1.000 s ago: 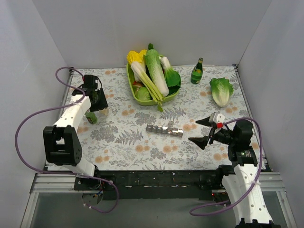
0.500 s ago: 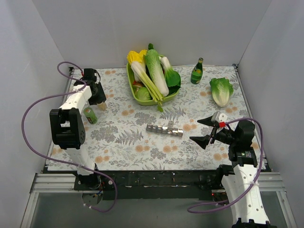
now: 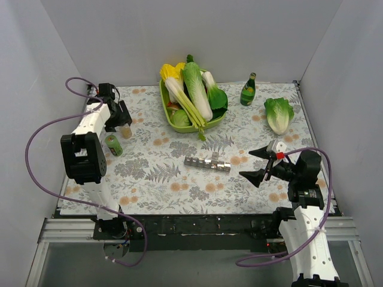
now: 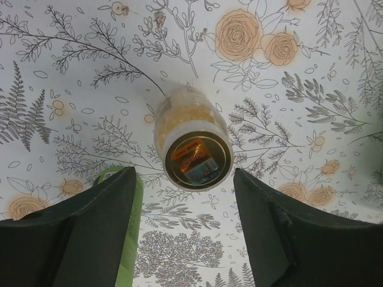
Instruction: Sort the pills into containers
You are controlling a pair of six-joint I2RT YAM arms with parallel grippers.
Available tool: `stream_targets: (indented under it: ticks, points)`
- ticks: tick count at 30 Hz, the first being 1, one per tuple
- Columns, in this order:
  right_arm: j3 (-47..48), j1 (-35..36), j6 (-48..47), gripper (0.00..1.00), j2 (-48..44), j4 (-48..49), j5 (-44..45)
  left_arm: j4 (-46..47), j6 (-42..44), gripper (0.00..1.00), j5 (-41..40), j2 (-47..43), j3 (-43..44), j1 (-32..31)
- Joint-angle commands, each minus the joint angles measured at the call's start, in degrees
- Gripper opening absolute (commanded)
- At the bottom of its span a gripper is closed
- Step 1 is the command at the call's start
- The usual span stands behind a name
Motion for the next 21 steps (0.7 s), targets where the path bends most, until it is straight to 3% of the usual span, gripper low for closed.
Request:
stream_targets:
  ticks: [1,4,8,12,15,17,18,19,21]
  points:
    - [1.78,-0.38,-0.46,0.97,2.39,-1.05,-1.06,-0.84,-0.37,0.71,3.49,-3.93,4.0,0.47]
    - [5.2,-0.29,-2.56,0.96,7.12,-4.56,-2.29,1.09,0.24,0.84,8.13,-9.28,3.05,0.38]
    - [13.63,0.76,-13.79,0.9,16.71,-20.86,-1.95,4.52,0.85,0.98,13.15,-17.9,-1.16,0.56]
    - [24.0,6.2,-19.79,0.89,26.55,-30.57,3.76,12.14,-0.9,0.98,21.15,-29.94,-10.82,0.56]
    - [27.53,12.08,-19.54,0.85,34.89,-32.26,9.12,18.73,-4.23,0.98,35.45,-39.09,-20.67,0.56]
    - [29.91,16.13,-18.66,0.8,37.89,-31.74,12.46,23.04,-7.3,0.98,41.88,-44.26,-25.59,0.47]
    - [30.35,17.54,-17.18,0.79,40.43,-30.34,13.17,25.07,-10.19,0.98,50.0,-45.86,-30.75,0.47]
    - [30.79,17.9,-16.21,0.77,41.5,-29.37,13.35,27.01,-11.78,0.92,52.26,-47.7,-33.67,0.12]
    - [30.88,18.43,-14.36,0.73,44.74,-27.09,13.53,31.84,-16.16,0.91,56.82,-52.52,-40.68,-0.75]
